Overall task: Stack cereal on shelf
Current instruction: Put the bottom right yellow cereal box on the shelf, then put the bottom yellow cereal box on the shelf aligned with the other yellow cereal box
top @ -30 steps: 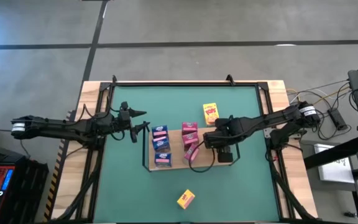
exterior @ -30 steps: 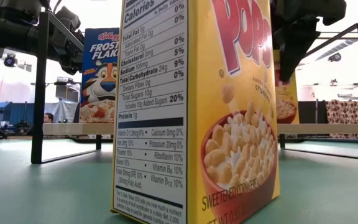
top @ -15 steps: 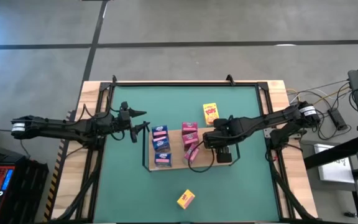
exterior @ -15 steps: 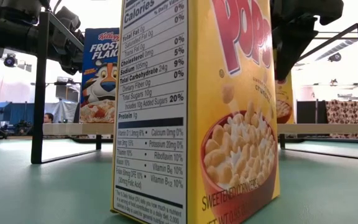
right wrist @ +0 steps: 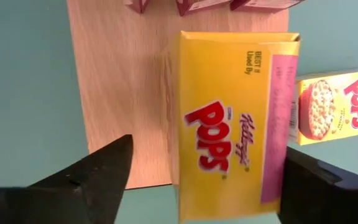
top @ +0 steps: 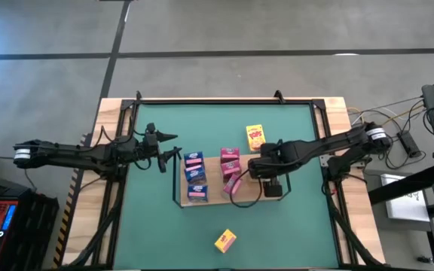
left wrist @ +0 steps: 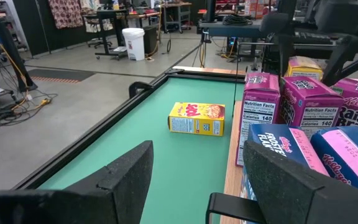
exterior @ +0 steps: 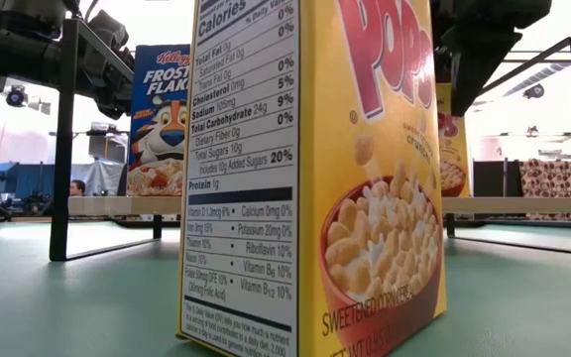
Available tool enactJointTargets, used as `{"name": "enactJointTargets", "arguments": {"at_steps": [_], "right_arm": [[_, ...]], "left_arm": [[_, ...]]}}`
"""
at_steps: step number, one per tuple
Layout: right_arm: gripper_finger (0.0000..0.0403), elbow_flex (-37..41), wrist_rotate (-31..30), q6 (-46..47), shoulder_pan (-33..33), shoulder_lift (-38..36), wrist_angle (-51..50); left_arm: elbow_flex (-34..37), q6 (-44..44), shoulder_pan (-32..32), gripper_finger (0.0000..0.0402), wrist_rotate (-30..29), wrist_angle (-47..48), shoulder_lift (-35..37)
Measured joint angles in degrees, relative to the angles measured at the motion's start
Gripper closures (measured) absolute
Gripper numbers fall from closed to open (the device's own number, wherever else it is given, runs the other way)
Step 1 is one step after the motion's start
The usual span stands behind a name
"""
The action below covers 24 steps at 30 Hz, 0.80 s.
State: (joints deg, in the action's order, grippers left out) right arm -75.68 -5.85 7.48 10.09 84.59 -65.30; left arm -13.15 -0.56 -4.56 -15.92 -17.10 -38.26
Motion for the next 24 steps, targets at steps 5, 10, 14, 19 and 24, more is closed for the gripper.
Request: {"name": "enactJointTargets", "arguments": {"at_steps": [5,10,14,19,24], "right_arm": [[0.0047,0.0,-1.54,1.02,0.02,-2.61,0.09],[0.0033,0.0,-3.1,2.41,0.02,-4.36,0.24],[0.0032,0.0,-3.41,2.59,0.04,-5.99,0.27],[0.0032,0.0,-3.82,2.62,0.15,-8.28,0.43],[0.0032,0.0,-3.79,3.2,0.32,-11.13,3.0]], "left_arm": [[-0.02,0.0,0.0,0.0168,-0.02,-0.02,0.0],[-0.02,0.0,0.0,0.0168,-0.01,-0.02,-0.01],[-0.02,0.0,0.0,0.0168,-0.02,-0.02,-0.02],[-0.02,0.0,0.0,0.0168,-0.02,-0.02,-0.01],[0.0,0.0,0.0,0.0168,0.0,-0.02,-0.02]]}}
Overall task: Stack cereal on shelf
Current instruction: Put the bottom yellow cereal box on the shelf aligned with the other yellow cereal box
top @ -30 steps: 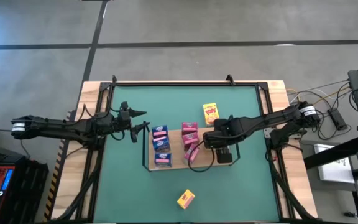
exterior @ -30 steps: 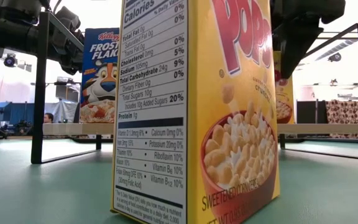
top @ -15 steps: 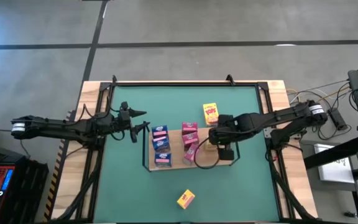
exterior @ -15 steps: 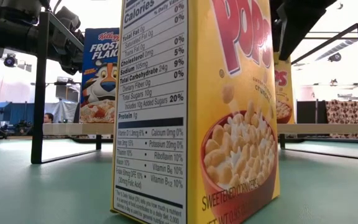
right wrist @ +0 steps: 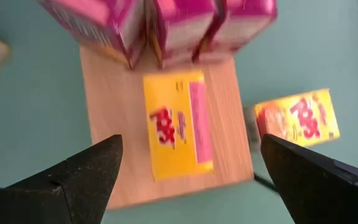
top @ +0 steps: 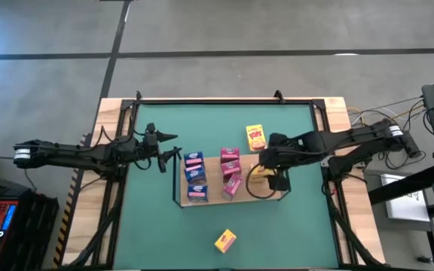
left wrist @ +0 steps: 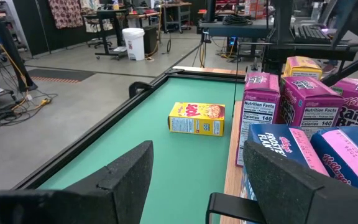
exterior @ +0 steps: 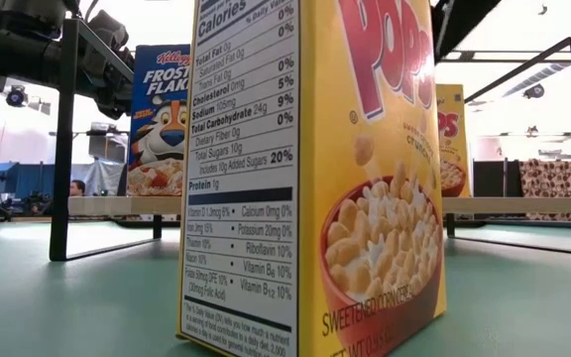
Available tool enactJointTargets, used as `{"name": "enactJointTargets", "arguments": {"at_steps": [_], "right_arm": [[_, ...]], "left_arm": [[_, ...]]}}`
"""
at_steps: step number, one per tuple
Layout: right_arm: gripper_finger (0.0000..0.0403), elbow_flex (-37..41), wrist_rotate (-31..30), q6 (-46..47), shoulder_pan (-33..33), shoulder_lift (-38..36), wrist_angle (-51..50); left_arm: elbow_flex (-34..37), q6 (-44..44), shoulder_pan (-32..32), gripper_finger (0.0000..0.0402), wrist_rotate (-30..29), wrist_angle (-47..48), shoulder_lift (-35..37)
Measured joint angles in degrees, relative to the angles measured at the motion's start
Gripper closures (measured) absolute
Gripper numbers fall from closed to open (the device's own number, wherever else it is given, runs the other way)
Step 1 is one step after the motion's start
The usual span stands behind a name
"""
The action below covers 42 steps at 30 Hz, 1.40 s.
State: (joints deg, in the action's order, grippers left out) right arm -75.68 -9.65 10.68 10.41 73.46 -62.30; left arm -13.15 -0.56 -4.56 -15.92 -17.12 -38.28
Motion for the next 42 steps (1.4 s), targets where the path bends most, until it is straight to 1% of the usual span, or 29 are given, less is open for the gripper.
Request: {"name": "enactJointTargets", "arguments": {"at_steps": [4,7,9,15,20,22,27,35,38,42], "right_arm": [[0.0032,0.0,1.4,-0.06,2.19,-1.75,6.67],[0.0032,0.16,2.5,-1.5,6.23,-1.65,12.52],[0.0032,0.26,2.61,-4.17,9.87,-0.46,16.28],[0.0032,0.35,2.05,-14.41,19.98,6.82,25.32],[0.0032,-0.03,0.46,-18.58,24.22,15.18,31.14],[0.0032,-1.16,-0.82,-20.52,24.97,18.13,32.79],[0.0032,-4.7,-0.86,-25.1,25.49,23.95,34.41],[0.0032,-10.75,-0.36,-26.46,25.45,28.91,37.35],[0.0032,-11.74,0.93,-27.4,25.45,30.74,38.04],[0.0032,-12.99,1.13,-29.16,25.14,33.54,37.97]], "left_arm": [[-0.01,0.0,0.01,0.0168,-0.01,0.0,0.01],[-0.02,0.0,0.01,0.0168,-0.01,0.0,0.01],[-0.02,0.0,0.0,0.0168,-0.02,0.0,0.02],[-0.01,0.0,0.01,0.0168,-0.01,0.02,0.02],[-0.02,0.0,0.01,0.0168,-0.02,0.0,0.0],[-0.02,0.0,0.01,0.0168,-0.01,0.01,0.02],[-0.01,0.0,0.01,0.0168,-0.01,0.0,0.02],[-0.02,0.0,0.01,0.0168,0.0,0.0,0.02],[-0.01,0.0,0.02,0.0168,-0.01,0.0,0.02],[-0.02,0.0,0.01,0.0168,0.0,0.02,0.01]]}}
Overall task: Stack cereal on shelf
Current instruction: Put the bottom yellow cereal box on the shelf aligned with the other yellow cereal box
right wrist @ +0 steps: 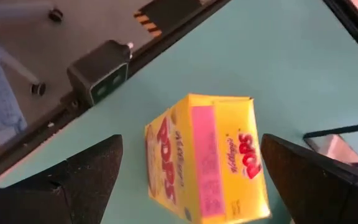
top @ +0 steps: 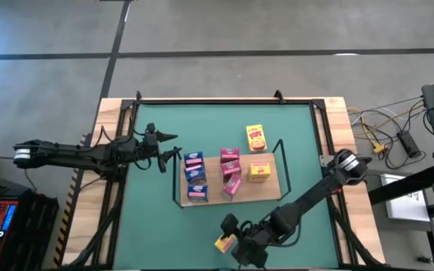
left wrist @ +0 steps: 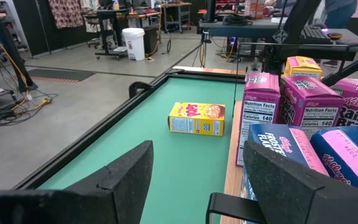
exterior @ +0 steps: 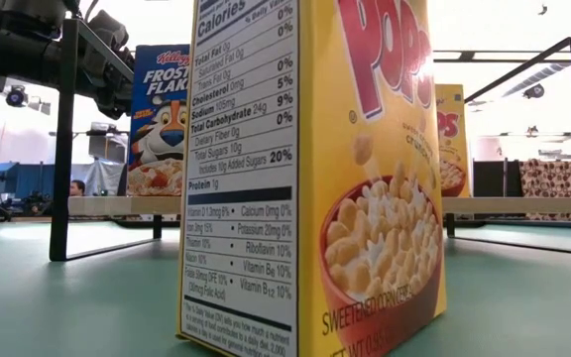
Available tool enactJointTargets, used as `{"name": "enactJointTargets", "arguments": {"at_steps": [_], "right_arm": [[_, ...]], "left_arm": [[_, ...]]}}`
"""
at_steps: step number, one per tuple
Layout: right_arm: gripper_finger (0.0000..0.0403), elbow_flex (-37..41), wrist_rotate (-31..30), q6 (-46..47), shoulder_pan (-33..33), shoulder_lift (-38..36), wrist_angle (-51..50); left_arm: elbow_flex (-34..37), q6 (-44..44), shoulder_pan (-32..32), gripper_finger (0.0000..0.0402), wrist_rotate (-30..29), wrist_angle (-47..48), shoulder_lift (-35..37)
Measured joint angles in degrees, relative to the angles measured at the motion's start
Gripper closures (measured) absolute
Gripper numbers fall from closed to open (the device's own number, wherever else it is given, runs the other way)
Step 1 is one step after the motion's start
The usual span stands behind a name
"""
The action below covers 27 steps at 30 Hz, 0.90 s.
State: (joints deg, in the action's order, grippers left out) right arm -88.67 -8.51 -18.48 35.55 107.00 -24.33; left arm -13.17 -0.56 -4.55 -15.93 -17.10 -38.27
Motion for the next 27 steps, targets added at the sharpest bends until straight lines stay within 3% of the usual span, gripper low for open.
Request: {"name": "enactJointTargets", "arguments": {"at_steps": [21,27], "right_arm": [[0.0033,1.37,4.24,5.88,-3.58,0.92,1.08],[0.0046,2.08,5.91,3.84,-3.65,0.92,0.86]], "left_arm": [[0.0,0.0,-0.01,0.0168,0.01,-0.02,0.01],[0.0,0.0,0.02,0.0168,0.01,-0.02,0.01]]}}
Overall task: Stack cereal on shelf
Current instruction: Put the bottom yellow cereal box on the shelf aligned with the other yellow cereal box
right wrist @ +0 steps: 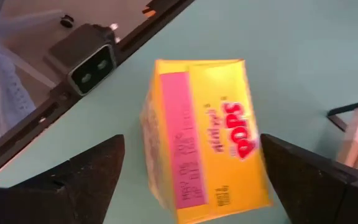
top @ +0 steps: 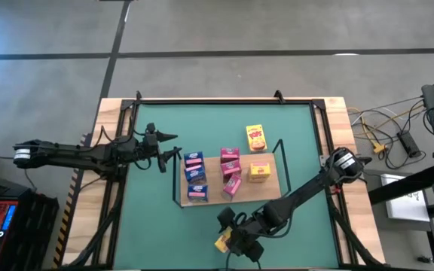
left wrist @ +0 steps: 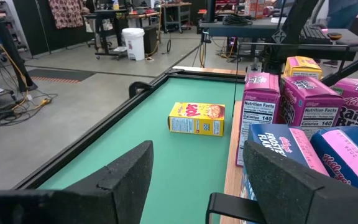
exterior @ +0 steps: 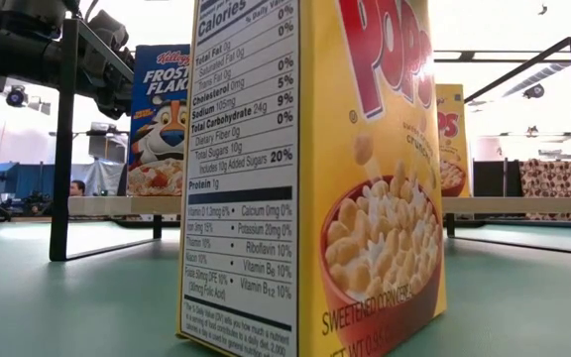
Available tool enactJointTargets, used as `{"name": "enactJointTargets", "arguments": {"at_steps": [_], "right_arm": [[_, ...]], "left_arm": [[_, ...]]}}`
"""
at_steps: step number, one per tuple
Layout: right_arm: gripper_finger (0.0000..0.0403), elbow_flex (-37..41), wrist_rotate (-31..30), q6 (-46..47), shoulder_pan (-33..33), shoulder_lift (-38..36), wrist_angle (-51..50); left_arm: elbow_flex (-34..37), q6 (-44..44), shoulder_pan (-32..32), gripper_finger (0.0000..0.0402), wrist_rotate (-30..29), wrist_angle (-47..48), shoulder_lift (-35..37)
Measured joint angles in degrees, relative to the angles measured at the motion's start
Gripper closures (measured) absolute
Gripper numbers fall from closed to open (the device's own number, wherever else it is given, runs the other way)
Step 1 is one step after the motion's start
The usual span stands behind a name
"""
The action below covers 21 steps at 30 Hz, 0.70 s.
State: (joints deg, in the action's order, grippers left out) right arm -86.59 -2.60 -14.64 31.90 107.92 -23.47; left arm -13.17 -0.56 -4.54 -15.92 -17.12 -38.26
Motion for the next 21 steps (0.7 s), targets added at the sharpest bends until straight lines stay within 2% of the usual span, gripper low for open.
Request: {"name": "enactJointTargets", "arguments": {"at_steps": [15,21], "right_arm": [[0.0181,0.65,0.21,-0.24,0.04,0.0,-0.26],[0.0232,0.71,0.07,6.18,0.04,-0.78,-2.75]], "left_arm": [[0.0,0.0,-0.02,0.0168,-0.01,0.0,0.0],[0.0,0.0,-0.02,0.0168,-0.02,0.0,0.0]]}}
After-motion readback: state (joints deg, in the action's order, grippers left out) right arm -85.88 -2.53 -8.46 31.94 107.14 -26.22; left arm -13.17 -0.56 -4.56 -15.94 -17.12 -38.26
